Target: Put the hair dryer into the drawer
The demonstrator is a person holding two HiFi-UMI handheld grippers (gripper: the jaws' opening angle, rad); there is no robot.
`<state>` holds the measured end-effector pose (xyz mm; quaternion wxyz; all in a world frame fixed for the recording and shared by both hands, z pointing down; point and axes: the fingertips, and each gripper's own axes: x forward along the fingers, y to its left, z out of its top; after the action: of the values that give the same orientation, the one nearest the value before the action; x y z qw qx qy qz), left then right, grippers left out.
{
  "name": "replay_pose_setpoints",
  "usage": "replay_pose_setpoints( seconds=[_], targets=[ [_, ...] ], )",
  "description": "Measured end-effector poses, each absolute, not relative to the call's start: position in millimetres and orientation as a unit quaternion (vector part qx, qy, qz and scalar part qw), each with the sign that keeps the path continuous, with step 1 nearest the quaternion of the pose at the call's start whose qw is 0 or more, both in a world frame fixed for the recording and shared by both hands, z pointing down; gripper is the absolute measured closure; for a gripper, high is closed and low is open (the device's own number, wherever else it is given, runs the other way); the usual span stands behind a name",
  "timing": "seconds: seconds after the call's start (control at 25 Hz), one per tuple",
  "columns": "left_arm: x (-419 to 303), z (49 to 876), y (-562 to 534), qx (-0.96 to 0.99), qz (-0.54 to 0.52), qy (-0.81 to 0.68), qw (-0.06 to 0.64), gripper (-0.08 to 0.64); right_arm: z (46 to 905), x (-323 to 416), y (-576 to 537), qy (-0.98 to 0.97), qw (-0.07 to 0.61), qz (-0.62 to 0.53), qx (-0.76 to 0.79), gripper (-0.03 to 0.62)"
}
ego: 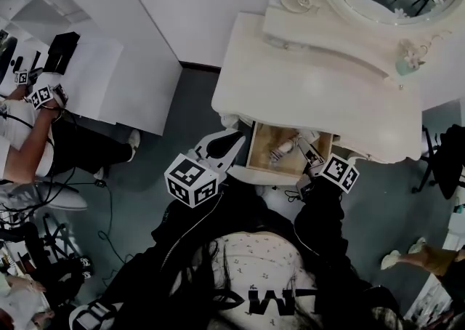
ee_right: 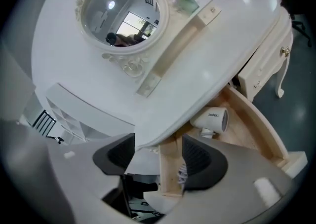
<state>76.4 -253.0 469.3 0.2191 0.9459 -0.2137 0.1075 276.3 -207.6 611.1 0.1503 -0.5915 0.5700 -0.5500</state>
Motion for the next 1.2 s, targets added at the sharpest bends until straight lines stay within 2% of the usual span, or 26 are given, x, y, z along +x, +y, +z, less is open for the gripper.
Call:
replay_pose_setpoints(
  seconds=[0.24,0.48,0.72,0.96,1.04,1.16,1.2],
  targets=[
    [100,463,-223,0.955,0.11,-0.182,0.208,0.558,541,267,-184,0.617,0.21,-0.5,-0.571,0.284],
    [128,458,-180,0.964,0.114,-0.141,0.192,0.558,494,255,-142,0.662,0.215,-0.447,-0.562,0.288],
    [143,455,-131,0.969,0.12,-0.11,0.185,0.558,474,245,-96,0.684,0.193,-0.406,-0.574,0.321],
    [137,460,-86,0.969,0.133,-0.101,0.183,0.558,476,224,-54,0.703,0.162,-0.384,-0.576,0.322],
    [132,463,-75,0.968,0.139,-0.101,0.182,0.558,479,216,-43,0.708,0.151,-0.377,-0.577,0.355],
    [125,466,-60,0.967,0.148,-0.102,0.18,0.558,482,204,-29,0.717,0.14,-0.368,-0.575,0.363],
    [122,466,-56,0.967,0.15,-0.102,0.179,0.557,483,201,-26,0.719,0.139,-0.365,-0.575,0.387]
  ],
)
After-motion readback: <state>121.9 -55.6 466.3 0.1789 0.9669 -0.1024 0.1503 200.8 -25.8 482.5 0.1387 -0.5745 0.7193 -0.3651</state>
